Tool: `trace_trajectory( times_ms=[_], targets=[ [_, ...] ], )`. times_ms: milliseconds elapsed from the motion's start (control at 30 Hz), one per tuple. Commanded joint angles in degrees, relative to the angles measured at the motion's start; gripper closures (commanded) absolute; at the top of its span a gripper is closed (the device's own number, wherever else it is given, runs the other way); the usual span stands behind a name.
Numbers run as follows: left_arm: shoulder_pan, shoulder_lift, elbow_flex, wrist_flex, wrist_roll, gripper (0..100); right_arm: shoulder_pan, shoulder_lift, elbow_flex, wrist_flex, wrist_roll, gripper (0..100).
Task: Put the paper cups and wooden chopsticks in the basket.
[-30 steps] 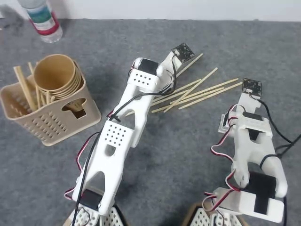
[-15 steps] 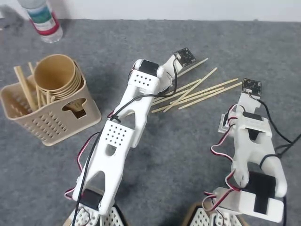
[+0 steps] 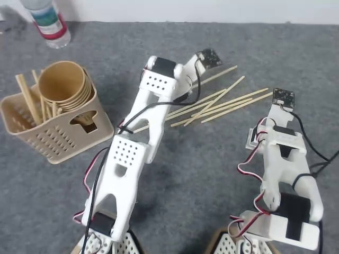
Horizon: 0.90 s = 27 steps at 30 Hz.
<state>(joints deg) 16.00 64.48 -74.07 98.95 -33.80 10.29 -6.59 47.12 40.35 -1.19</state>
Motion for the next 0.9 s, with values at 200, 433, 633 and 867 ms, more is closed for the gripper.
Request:
trace_trajectory(
  times_ms=[200,433,633,867],
  targets=[
    [3.7,-30.4,27.1,1.7,4.7,99,-1.1,-0.7,-3.2,0.2,0.7,70.0],
    [3.6,-52.2,28.7,1.6,12.6,99,-1.6,-0.7,-3.2,0.3,0.8,70.0],
    [-2.8,-67.8,28.7,1.7,20.0,99,-1.6,-0.7,-3.2,0.4,0.8,70.0],
    [-10.1,-84.0,34.8,1.6,23.1,99,-1.7,-0.7,-3.2,0.4,0.8,70.0]
  ],
)
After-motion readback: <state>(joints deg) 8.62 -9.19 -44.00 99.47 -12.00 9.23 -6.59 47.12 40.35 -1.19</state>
